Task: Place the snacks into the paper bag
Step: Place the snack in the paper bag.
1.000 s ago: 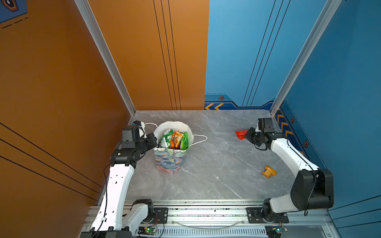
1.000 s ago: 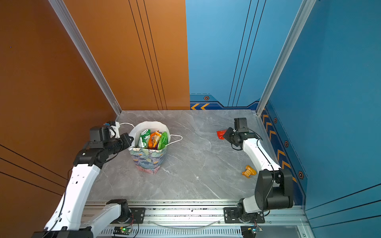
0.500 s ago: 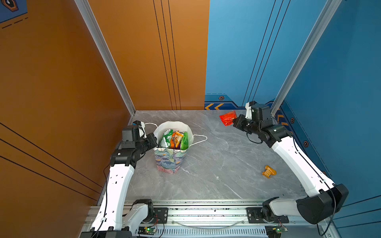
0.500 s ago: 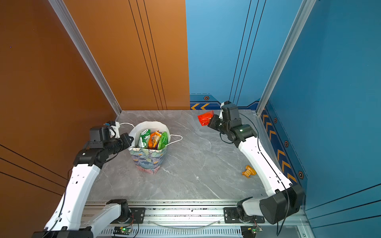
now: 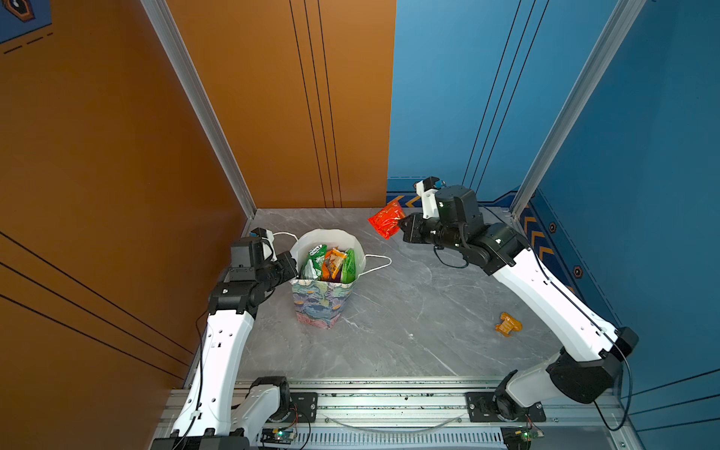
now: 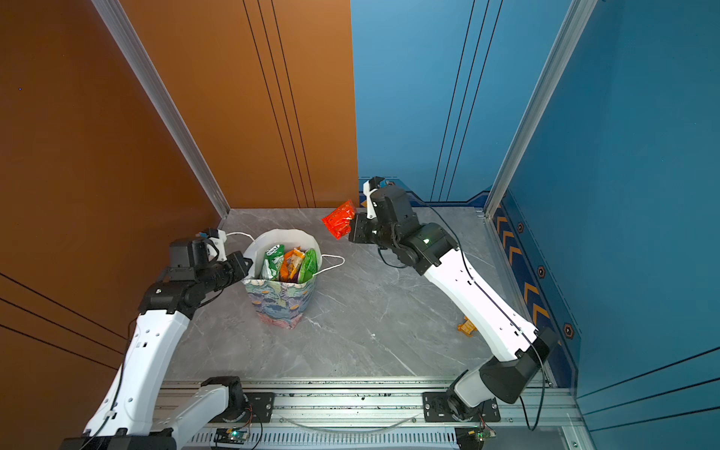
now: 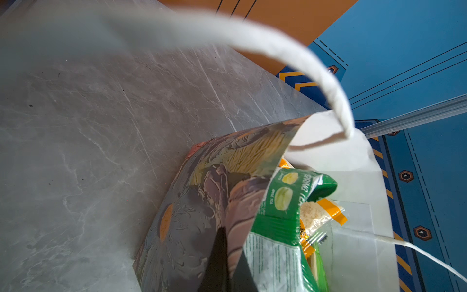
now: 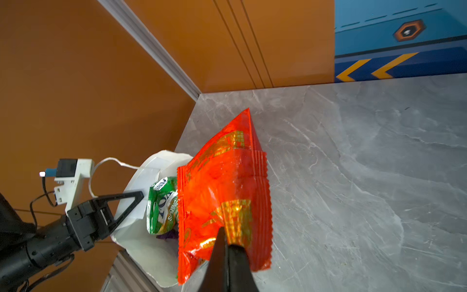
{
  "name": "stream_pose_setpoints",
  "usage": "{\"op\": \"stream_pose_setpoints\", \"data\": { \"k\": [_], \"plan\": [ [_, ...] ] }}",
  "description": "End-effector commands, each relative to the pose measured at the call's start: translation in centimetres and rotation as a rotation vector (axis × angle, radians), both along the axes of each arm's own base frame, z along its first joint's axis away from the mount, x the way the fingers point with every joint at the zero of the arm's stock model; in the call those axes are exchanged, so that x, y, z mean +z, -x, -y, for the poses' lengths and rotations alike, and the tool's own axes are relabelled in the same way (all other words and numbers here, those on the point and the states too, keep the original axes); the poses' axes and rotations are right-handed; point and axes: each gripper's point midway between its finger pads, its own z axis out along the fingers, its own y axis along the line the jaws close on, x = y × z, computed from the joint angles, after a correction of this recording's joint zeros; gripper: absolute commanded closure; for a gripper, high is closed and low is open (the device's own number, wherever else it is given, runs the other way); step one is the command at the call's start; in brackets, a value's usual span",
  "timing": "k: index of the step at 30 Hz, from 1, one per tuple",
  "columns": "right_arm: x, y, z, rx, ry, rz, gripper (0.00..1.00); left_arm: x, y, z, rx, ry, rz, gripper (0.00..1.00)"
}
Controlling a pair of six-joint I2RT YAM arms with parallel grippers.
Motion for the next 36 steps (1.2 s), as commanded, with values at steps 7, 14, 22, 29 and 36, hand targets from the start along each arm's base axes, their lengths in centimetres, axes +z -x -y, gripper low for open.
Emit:
{"op": "stream_pose_setpoints", "data": {
  "k": [7,14,22,29,36],
  "plan": [
    [-2.3,2.7,-6.2,0.194,0.14,-0.021,1.0,1.6,-0.4,0.5,-0.033,0.015,0.078,0.96],
    [-4.3,3.4,-8.1,0.233,0.247,-0.027,1.0,1.7,-0.4,0.6,-0.038,0.017,0.081,0.96],
    [-6.1,3.4,-9.6,0.257,0.302,-0.052,1.0,1.7,-0.4,0.6,-0.039,0.018,0.083,0.96],
    [-7.2,3.7,-10.4,0.272,0.358,-0.053,1.0,1.7,-0.4,0.7,-0.042,0.021,0.084,0.96],
    [-8.5,4.1,-11.3,0.285,0.397,-0.074,1.0,1.8,-0.4,0.7,-0.044,0.022,0.086,0.96]
  ]
}}
